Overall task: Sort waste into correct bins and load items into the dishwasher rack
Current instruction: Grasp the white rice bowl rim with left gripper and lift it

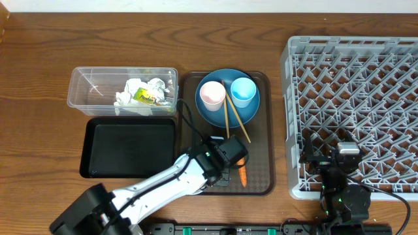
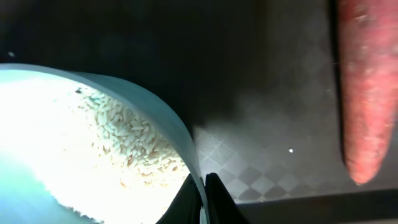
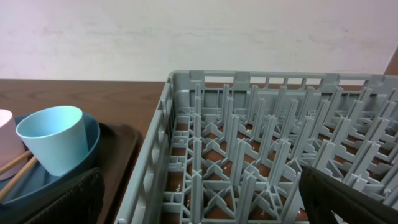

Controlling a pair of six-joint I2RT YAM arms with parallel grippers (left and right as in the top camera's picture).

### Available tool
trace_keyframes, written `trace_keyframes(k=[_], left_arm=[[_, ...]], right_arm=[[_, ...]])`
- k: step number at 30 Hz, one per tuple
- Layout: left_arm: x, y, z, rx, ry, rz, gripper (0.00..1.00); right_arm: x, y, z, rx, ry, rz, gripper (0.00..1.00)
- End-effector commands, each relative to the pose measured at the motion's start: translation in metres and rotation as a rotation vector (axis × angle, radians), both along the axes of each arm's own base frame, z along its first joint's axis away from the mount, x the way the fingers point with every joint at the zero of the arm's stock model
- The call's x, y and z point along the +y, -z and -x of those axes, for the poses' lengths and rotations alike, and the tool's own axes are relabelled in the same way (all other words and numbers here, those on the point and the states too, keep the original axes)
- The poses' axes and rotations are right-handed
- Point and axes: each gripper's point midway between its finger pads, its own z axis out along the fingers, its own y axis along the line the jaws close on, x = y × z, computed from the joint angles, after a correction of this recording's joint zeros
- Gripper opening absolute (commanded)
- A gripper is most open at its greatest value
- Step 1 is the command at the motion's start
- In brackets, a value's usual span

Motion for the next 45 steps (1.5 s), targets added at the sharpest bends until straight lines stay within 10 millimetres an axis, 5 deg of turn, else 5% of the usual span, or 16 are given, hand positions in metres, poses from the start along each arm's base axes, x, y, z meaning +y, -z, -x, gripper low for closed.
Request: trace_keyframes(k=[1, 9, 21, 27, 45], left_arm=[[-0.001, -0.014, -0.005, -0.05, 0.024, 0.03, 0.06], [0.004, -0.049, -0.012, -0.125, -0.008, 0.123, 0.06], [0.054, -0.091, -0.051, -0.264, -0.1, 0.176, 0.07], [0.081, -0.099, -0.068, -0.305, -0.095, 0.17, 0.06], [0.106, -0.118, -0.083, -0.269, -0.018, 0.502, 0.06]], right_arm=[[-0.003, 0.001, 0.0, 0.004, 0.013, 0.008, 0.99], [-0.003, 0.001, 0.0, 0.004, 0.013, 0.008, 0.99], [-0.003, 0.001, 0.0, 0.004, 0.013, 0.008, 0.99], [-0.003, 0.001, 0.0, 0.004, 0.013, 0.008, 0.99], [-0.003, 0.001, 0.0, 0.004, 0.013, 0.008, 0.99]])
